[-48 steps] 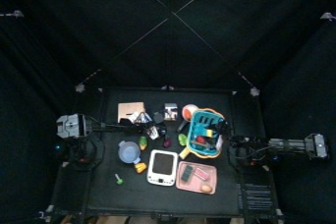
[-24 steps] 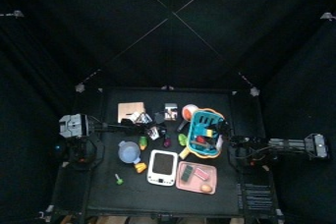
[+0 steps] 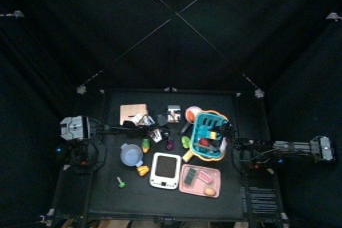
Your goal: Grab pot lid
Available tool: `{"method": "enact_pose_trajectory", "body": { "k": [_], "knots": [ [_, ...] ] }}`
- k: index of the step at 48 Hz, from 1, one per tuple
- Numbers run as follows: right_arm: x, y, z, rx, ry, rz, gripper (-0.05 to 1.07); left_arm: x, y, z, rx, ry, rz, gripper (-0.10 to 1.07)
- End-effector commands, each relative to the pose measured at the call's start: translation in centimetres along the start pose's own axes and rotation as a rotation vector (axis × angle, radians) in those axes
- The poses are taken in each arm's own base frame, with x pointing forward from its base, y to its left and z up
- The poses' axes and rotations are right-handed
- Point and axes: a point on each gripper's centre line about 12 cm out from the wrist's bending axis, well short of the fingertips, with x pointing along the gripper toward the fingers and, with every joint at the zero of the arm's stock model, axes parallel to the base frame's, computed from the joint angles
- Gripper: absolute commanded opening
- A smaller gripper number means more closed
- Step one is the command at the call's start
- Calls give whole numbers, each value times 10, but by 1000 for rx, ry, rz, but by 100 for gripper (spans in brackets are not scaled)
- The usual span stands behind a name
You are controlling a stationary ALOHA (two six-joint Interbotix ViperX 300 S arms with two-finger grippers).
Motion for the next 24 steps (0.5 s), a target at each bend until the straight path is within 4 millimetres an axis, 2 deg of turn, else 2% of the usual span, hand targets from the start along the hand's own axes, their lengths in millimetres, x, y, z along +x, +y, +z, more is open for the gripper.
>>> {"method": "enact_pose_trajectory", "body": {
  "k": [1,14,24],
  "knots": [
    [1,1,5,5,-10,2,91,-14,-2,16,-24,-48,-10,95],
    [1,0,6,5,-10,-2,91,-48,-5,33,-61,-54,35,95],
    [1,0,6,11,-14,3,91,-49,-13,39,-39,-10,31,95]
  ]
}}
